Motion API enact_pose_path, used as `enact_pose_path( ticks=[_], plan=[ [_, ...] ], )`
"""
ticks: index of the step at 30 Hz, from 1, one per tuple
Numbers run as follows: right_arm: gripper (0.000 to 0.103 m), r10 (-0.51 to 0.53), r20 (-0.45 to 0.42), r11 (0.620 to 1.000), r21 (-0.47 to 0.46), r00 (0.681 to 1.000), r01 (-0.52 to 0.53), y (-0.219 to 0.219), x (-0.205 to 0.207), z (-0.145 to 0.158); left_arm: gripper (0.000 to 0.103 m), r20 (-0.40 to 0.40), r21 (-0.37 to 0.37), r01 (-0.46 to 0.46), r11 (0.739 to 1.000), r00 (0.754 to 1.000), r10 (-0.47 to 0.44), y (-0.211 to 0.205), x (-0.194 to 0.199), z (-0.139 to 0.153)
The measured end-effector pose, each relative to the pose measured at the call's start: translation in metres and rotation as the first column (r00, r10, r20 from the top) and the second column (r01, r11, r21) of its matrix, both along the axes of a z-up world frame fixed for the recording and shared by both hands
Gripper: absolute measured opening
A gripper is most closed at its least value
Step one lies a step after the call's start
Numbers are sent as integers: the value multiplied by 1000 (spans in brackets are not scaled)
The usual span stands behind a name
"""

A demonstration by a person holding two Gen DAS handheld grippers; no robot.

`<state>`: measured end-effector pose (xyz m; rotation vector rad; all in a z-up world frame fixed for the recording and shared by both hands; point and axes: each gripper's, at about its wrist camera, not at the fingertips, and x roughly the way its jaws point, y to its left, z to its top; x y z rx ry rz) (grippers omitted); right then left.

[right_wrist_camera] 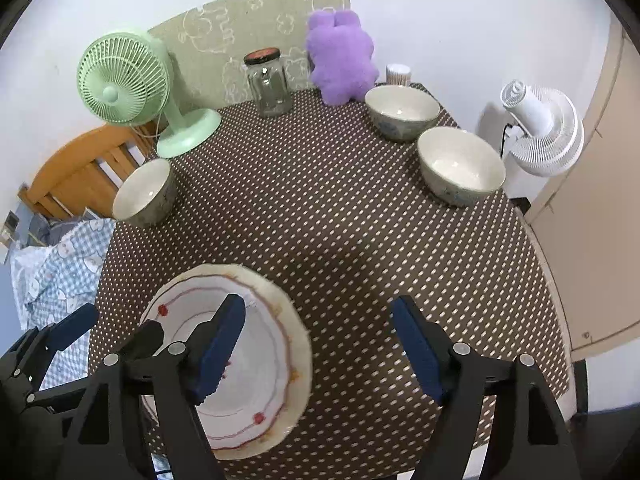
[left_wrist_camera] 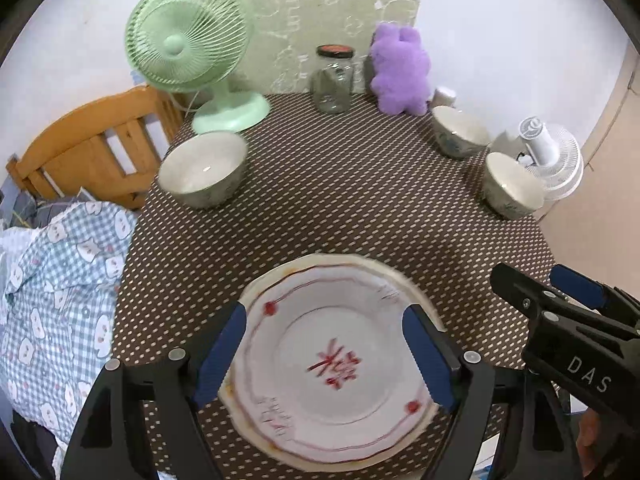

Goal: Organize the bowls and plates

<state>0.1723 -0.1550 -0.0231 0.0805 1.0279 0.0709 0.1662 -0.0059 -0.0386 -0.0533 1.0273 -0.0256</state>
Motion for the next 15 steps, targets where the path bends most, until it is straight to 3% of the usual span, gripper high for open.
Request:
enact_pose_path(
  ticks=[15],
  plan=[
    [79, 19, 56, 999, -36, 998, -17, -89, 36, 31, 83, 45, -2, -33, 999, 998, 33, -91, 40, 27]
  ],
)
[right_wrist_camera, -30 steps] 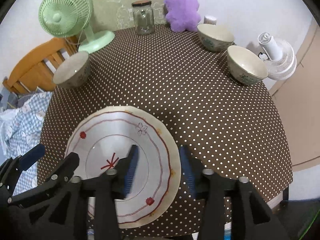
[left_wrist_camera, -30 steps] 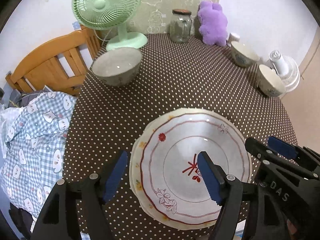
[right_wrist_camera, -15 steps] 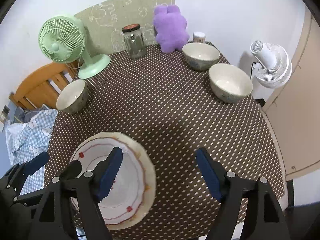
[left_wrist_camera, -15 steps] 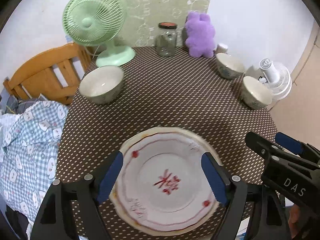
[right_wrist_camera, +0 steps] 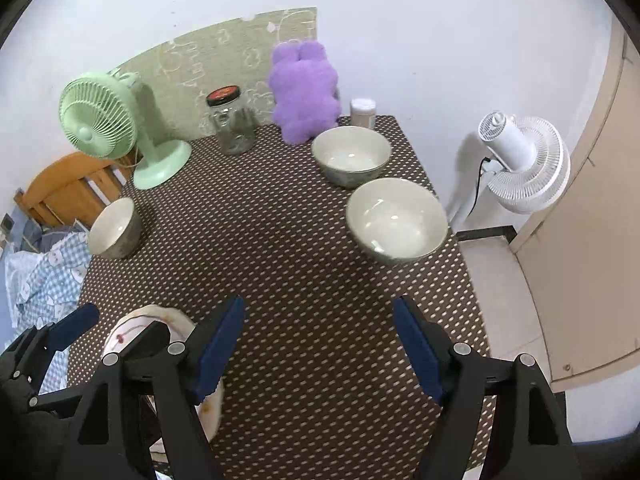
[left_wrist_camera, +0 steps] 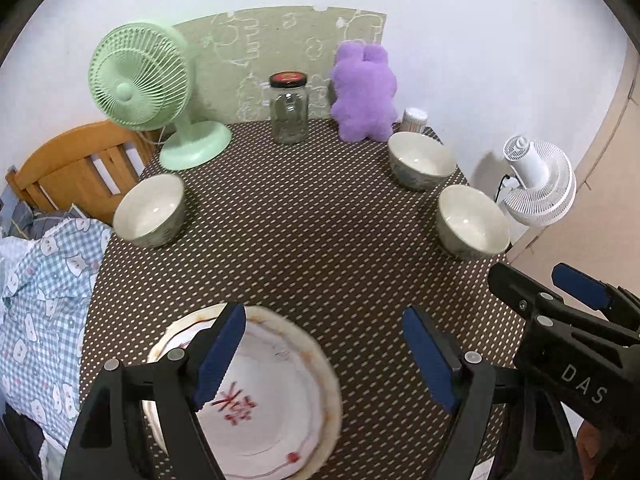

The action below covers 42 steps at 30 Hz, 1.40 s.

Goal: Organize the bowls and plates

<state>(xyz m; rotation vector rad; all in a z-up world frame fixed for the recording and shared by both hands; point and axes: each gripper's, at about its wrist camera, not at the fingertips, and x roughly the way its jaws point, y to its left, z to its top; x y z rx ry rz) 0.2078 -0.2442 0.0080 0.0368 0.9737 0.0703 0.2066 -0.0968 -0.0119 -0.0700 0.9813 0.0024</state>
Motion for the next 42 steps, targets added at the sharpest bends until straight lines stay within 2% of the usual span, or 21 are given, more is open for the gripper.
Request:
enact_pose_path(
  ticks=[10, 22, 24, 28, 42],
  plan=[
    [79, 37, 12, 999, -3, 999, -37, -54, 41, -5, 83, 16, -10, -36, 999, 999, 36, -53, 39, -10],
    [79, 81, 12, 996, 31, 997, -81, -100, 93, -29, 82, 7, 7, -35, 999, 999, 35, -107, 87, -27],
    [79, 76, 7, 996, 36, 997, -77, -106, 100, -33, 83, -3, 5, -28, 1000, 1000, 28, -113, 98, -32],
    [79, 71, -2, 997, 40, 997, -71, -117, 117, -45, 96, -23, 22, -34, 999, 999, 34, -125, 116, -45],
    [79, 44, -38, 998, 52, 998, -42, -136, 163, -94, 96, -87, 24, -17, 1000, 996, 19, -150, 162, -94]
  ],
)
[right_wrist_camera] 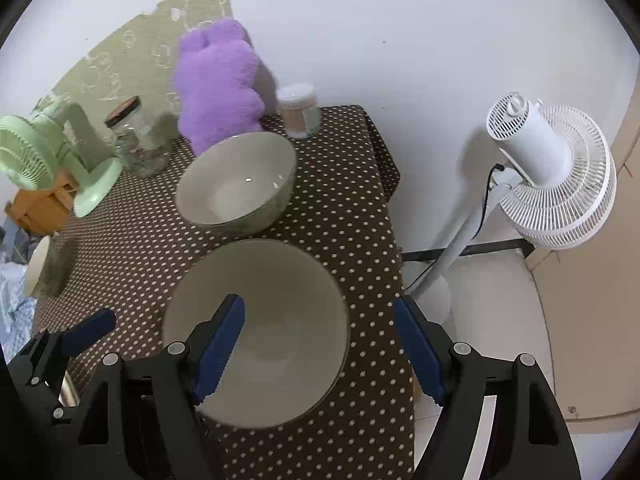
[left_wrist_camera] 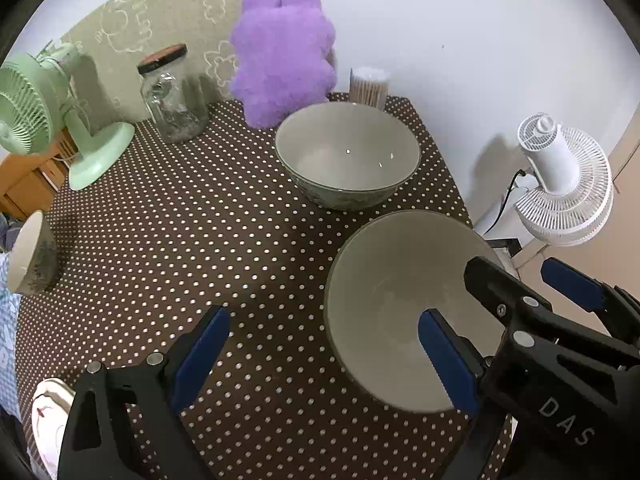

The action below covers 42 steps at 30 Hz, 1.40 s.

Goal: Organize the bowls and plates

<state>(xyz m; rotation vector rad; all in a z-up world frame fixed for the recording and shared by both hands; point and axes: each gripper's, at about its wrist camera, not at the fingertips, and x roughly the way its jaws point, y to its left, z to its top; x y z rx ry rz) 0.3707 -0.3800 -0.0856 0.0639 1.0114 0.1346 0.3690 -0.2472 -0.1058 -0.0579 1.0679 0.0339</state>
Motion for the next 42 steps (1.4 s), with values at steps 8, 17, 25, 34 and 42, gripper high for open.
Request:
enact_pose_path(
  ticks=[8, 17, 25, 34, 42],
  plan=[
    [66, -22, -55, 1000, 7, 998, 22, -4, 17, -26, 73, -21, 4, -1, 1000, 1000, 1, -6, 14, -19],
    [36, -15, -106, 1000, 18, 994, 17, -2, 24, -44, 36, -45, 5, 12, 1000, 999, -12, -12, 18, -32],
    [22, 0, -119, 1000, 12, 993, 1, 5, 22, -45, 28, -59, -27, 32, 999, 998, -34, -14, 18, -37],
    [22, -10, -122, 1000, 14, 993, 12, 10, 4, -35, 28, -56, -26, 48, 999, 997, -49, -1, -7, -22],
    [22, -21, -114, 1000, 7, 993, 22, 29, -28, -17, 28, -45, -36, 61, 998, 997, -62, 22, -40, -5]
  ],
)
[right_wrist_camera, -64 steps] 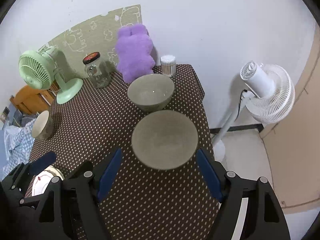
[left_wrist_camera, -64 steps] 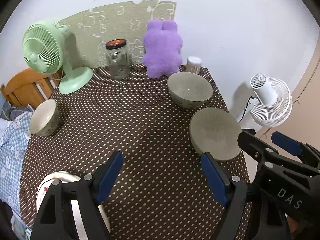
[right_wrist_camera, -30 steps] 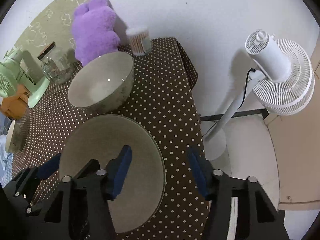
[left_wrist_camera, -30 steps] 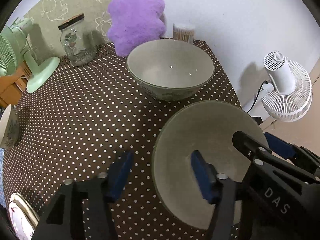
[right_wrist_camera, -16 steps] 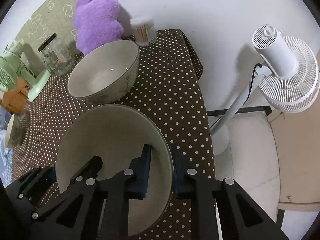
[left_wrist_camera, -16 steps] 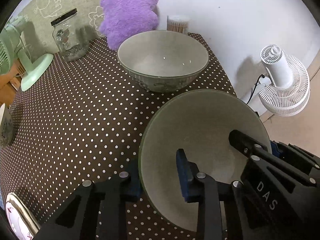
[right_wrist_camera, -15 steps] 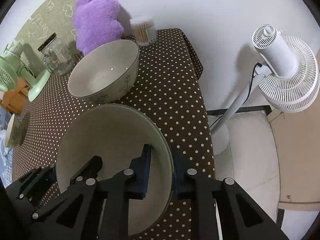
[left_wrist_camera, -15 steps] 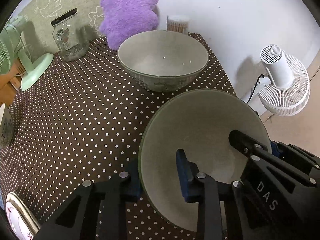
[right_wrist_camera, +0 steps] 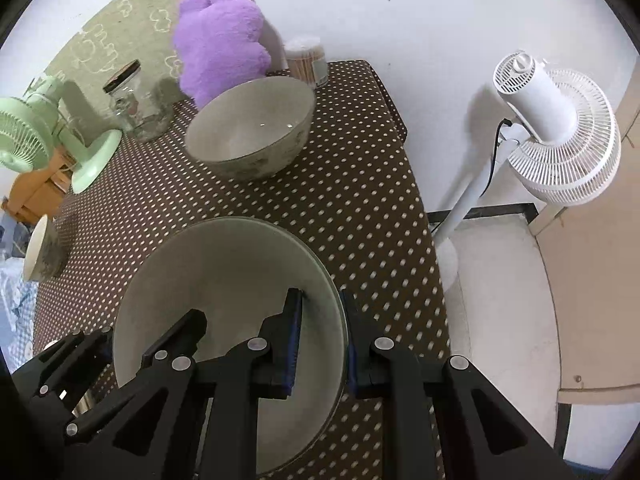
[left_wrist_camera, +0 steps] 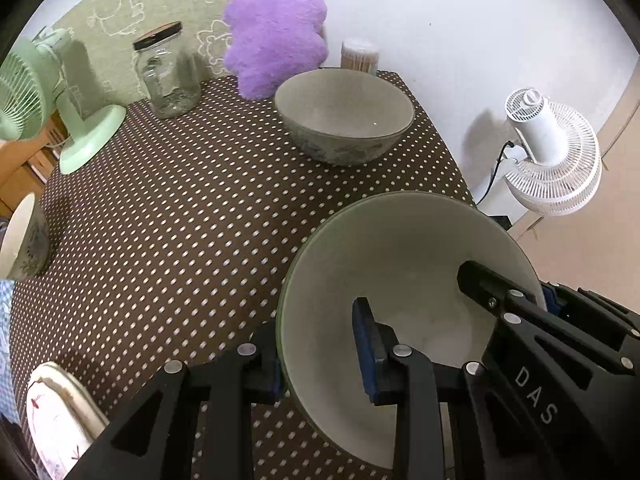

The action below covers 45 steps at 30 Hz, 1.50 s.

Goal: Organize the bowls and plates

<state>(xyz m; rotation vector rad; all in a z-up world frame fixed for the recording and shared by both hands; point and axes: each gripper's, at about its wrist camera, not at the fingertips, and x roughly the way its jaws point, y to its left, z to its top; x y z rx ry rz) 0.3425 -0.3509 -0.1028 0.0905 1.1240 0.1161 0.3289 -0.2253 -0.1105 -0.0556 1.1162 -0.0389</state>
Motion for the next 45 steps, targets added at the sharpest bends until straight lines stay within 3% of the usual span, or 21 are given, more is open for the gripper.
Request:
enact_pose_path(
  ticks=[14, 27, 43, 45],
  plan=[
    [22, -32, 18, 999, 17, 999, 31, 55, -72, 23, 28, 15, -1, 25, 1000, 1000, -25, 55, -64, 17],
    [22, -36, -28, 999, 5, 999, 36, 94, -131, -1, 28, -39, 8, 42, 999, 998, -42, 84, -113, -8],
    [22, -74, -61, 997, -24, 995, 73, 102, -155, -26, 28, -74, 8, 86, 996, 994, -86, 83, -135, -25],
    [24, -83, -64, 996, -21, 994, 82, 102, -156, -26, 31, -75, 4, 91, 996, 993, -91, 81, -136, -24]
  ],
)
